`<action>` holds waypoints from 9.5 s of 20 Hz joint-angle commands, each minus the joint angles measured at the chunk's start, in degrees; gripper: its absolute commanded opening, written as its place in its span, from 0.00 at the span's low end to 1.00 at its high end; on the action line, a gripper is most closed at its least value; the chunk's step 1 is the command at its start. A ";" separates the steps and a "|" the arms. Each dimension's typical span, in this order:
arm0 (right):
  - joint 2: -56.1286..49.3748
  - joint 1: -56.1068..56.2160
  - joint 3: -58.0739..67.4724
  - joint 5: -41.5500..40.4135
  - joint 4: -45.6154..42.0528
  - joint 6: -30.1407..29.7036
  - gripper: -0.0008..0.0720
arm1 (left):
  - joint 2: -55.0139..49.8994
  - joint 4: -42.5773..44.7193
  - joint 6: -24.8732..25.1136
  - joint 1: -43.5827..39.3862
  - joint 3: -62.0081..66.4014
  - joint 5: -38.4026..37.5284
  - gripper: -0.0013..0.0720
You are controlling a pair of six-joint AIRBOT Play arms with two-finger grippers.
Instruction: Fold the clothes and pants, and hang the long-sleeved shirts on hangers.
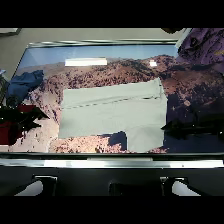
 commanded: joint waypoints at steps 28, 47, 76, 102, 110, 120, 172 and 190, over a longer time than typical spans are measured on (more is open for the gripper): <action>-4.83 0.00 -6.75 3.67 0.70 -3.17 0.06 | -1.05 -19.45 22.51 6.10 -23.43 11.87 0.84; 10.16 0.00 -6.75 -0.68 -2.45 8.04 0.06 | 3.19 -11.41 9.05 2.56 -21.97 5.99 0.04; -4.24 19.69 20.33 19.58 -7.85 23.21 0.06 | 5.79 -1.66 1.95 -5.42 -14.40 35.15 0.04; -22.73 4.72 39.89 0.02 -1.99 10.03 0.85 | -16.22 3.39 4.70 -10.71 15.54 23.26 0.76; -35.89 6.64 39.82 -4.07 6.58 2.40 0.90 | -14.14 3.32 3.19 -10.78 15.54 21.94 0.76; -36.35 14.40 39.85 -3.08 7.85 2.25 0.06 | -14.16 2.62 3.26 -13.81 15.56 22.21 0.75; -11.28 46.49 55.25 6.82 -24.09 50.31 0.06 | -28.57 6.19 -5.97 -26.71 60.50 -9.53 0.04; -25.05 57.61 55.25 22.93 -19.80 58.53 0.06 | -26.27 6.16 -4.70 -16.61 58.80 -10.56 0.04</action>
